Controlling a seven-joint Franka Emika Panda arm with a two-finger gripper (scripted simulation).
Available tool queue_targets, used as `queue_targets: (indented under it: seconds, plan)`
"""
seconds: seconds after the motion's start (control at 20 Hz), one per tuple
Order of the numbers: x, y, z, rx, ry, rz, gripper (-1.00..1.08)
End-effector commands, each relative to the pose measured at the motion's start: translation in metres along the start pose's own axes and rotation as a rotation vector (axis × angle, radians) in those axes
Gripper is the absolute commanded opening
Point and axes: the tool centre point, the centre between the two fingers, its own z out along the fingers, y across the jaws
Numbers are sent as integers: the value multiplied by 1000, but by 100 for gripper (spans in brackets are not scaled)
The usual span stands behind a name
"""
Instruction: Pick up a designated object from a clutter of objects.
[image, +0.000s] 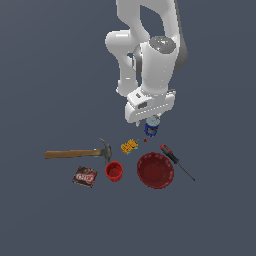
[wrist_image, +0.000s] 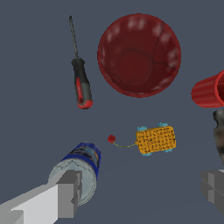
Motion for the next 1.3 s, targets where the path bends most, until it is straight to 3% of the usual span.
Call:
queue_targets:
  seconds: [0.0,0.55,1.25]
  plan:
    - [-11,-20,19,3,0,-79,100]
    - [-52,-72,66,12,-2,-294,100]
    - [-59,-78,83,14,-3,-320,100]
